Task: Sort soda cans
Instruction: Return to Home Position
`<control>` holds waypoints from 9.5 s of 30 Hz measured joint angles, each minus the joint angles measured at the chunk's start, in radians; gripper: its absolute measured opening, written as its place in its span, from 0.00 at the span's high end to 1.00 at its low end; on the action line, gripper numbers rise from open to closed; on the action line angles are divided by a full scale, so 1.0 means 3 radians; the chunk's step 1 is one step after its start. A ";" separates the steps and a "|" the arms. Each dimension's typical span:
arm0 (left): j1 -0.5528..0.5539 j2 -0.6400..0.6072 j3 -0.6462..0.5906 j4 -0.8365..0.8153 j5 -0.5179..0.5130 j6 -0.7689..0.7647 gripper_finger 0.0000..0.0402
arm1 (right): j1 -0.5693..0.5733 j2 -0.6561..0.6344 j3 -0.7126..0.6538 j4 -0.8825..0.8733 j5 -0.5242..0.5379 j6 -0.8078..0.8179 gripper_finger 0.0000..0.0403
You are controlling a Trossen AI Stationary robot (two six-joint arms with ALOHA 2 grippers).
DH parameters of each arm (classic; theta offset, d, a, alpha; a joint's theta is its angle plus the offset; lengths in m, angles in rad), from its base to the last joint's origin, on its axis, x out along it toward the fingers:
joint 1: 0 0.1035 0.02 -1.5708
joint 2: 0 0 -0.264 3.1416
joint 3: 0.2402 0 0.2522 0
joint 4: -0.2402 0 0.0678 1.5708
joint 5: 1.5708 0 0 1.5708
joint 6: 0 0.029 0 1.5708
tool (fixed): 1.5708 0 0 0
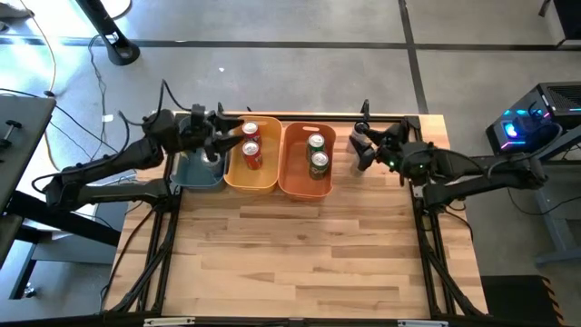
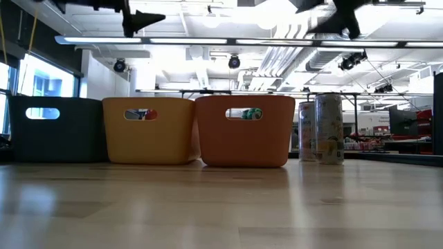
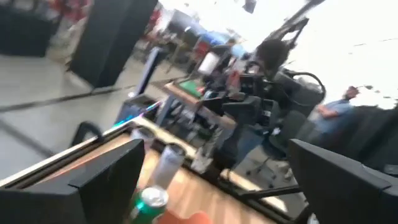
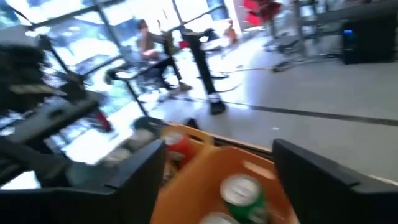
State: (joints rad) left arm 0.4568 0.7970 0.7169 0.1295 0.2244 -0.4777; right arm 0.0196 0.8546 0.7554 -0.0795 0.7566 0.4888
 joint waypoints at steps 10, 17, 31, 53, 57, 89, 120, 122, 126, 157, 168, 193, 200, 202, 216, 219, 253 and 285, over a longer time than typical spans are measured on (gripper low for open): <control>-0.0317 -0.0214 -0.1488 0.2217 -0.0537 -0.0555 0.68 | 0.0201 0.0329 0.0858 -0.0364 -0.0408 -0.0205 0.95; -0.0495 -0.0013 -0.1631 0.2381 -0.0395 -0.0355 0.97 | 0.0474 0.0386 0.0969 -0.0404 -0.0405 0.0083 0.99; -0.0811 0.0452 -0.2262 0.3484 -0.0282 -0.0440 1.00 | 0.0948 0.0509 0.0968 -0.0242 0.0222 0.0477 1.00; -0.1285 -0.0239 -0.2350 0.2102 -0.0485 0.0890 1.00 | 0.0970 0.0504 0.0968 -0.0701 0.0078 0.0817 1.00; -0.1420 -0.0236 -0.2350 0.1877 -0.0856 0.1412 1.00 | 0.0970 0.0504 0.0968 -0.0699 0.0049 0.0816 1.00; -0.1442 -0.1918 -0.2346 0.0998 -0.0908 0.1543 1.00 | 0.0969 0.0497 0.0965 -0.0696 -0.0377 0.0348 1.00; -0.1441 -0.2642 -0.2348 0.0931 -0.0910 0.1543 1.00 | 0.1385 -0.0571 -0.0609 -0.0017 -0.0339 0.0416 1.00; -0.1441 -0.2642 -0.2348 0.0924 -0.0910 0.1543 1.00 | 0.1336 -0.0792 -0.0969 0.0617 -0.0533 0.0034 1.00; -0.1441 -0.2642 -0.2348 0.0924 -0.0910 0.1543 1.00 | 0.1111 -0.1067 -0.1445 0.1203 -0.1043 -0.0687 1.00; -0.1440 -0.2642 -0.2348 0.0927 -0.0909 0.1543 1.00 | 0.0675 -0.1588 -0.2483 0.0430 -0.1616 -0.0608 1.00; -0.1440 -0.2642 -0.2348 0.0926 -0.0909 0.1543 1.00 | 0.0678 -0.1944 -0.2483 0.0447 -0.1621 -0.0585 1.00; -0.1440 -0.2636 -0.2347 0.0740 -0.0910 0.1542 1.00 | 0.0585 -0.2832 -0.2486 0.0548 -0.1589 -0.0585 1.00; -0.1441 -0.2644 -0.2347 0.0701 -0.0909 0.1543 1.00 | 0.0585 -0.2828 -0.2486 0.0548 -0.1590 -0.0585 1.00; -0.1440 -0.2644 -0.2347 0.0685 -0.0909 0.1542 1.00 | 0.0585 -0.2828 -0.2486 0.0548 -0.1590 -0.0585 1.00; -0.1459 -0.2644 -0.2347 0.0664 -0.0908 0.1543 1.00 | 0.0585 -0.2828 -0.2487 0.0549 -0.1590 -0.0585 1.00; -0.1459 -0.2644 -0.2347 0.0664 -0.0908 0.1543 1.00 | 0.0585 -0.2828 -0.2487 0.0548 -0.1590 -0.0585 1.00; -0.1459 -0.2644 -0.2347 0.0664 -0.0909 0.1543 1.00 | 0.0585 -0.2827 -0.2488 0.0549 -0.1590 -0.0585 1.00; -0.1459 -0.2644 -0.2347 0.0664 -0.0910 0.1542 1.00 | 0.0586 -0.2826 -0.2488 0.0549 -0.1591 -0.0585 1.00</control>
State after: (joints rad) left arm 0.0193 0.0036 0.0128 0.3286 -0.0485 -0.0151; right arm 0.1955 0.0067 0.0090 0.0853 0.2792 0.3132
